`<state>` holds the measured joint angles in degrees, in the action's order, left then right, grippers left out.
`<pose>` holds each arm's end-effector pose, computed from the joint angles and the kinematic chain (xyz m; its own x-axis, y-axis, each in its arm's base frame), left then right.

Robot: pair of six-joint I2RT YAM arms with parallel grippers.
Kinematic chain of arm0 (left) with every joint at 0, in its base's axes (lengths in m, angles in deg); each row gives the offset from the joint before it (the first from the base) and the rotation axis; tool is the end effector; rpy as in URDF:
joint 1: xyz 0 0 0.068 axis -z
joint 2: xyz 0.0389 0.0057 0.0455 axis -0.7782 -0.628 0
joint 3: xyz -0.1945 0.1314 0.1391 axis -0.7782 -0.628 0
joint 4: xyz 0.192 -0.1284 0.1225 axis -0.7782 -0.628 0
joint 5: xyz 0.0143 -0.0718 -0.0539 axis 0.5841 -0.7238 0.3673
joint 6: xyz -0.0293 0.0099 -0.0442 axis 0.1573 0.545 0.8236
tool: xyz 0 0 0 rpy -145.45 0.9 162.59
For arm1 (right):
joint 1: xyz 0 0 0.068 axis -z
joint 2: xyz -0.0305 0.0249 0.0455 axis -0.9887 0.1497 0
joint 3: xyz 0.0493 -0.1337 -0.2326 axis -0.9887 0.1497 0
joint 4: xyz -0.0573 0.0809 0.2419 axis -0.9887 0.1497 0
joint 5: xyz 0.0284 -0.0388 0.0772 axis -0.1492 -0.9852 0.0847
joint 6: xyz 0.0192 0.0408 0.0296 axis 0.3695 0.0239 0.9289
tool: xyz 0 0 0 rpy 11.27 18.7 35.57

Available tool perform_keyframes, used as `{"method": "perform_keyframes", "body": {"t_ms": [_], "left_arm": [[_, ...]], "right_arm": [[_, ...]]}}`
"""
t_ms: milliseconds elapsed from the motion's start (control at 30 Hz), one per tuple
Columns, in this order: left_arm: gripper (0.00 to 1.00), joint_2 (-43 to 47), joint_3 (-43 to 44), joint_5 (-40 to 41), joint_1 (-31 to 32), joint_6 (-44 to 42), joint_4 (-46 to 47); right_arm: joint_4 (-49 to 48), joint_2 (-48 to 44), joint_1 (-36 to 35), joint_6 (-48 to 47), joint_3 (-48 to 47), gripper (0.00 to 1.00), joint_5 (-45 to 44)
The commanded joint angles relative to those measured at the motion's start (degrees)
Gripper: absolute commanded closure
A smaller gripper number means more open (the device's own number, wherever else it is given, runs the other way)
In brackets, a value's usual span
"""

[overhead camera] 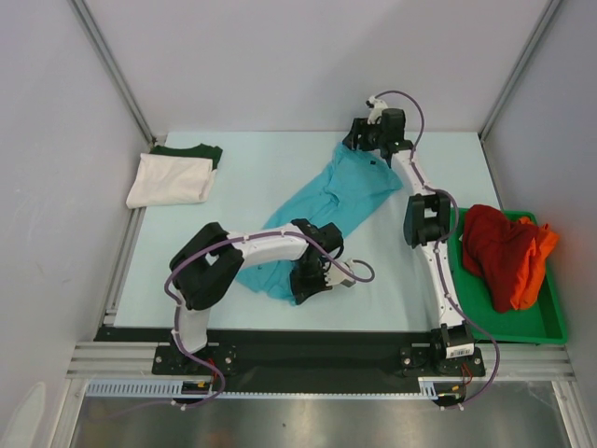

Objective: Fold and stack the t-shirts
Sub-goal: Fold the tshirt

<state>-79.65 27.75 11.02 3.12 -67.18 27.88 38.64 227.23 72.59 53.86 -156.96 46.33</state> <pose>0.1929 -0.2854 0.1533 -0.1476 0.9841 -0.0984 0.9551 0.1160 -0.2726 0.6149 0.1105 0.1514 -0.4597 0.0419 -0.8871 -0.4694 0.8365 0.2828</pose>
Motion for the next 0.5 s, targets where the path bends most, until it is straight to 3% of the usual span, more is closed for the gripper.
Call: {"method": "perform_keyframes", "body": {"t_ms": [0,200,433,467], "left_arm": [[1.0,-1.7,3.3,-6.4,1.8,1.9,6.1],[1.0,-1.0,5.7,-6.6,3.7,1.2,3.6],[0.99,2.5,7.3,-6.3,3.8,-2.3,-1.9],[0.98,2.8,8.6,-6.2,3.8,-2.9,-4.2]], "right_arm": [[-1.6,0.8,0.9,-0.1,-2.8,0.3,-0.1],[8.7,-3.9,3.5,-3.3,-0.3,0.31,-1.3],[7.9,-16.1,5.9,-6.7,9.4,0.26,-1.9],[7.7,-17.7,5.9,-6.8,14.2,0.26,-1.8]]}}
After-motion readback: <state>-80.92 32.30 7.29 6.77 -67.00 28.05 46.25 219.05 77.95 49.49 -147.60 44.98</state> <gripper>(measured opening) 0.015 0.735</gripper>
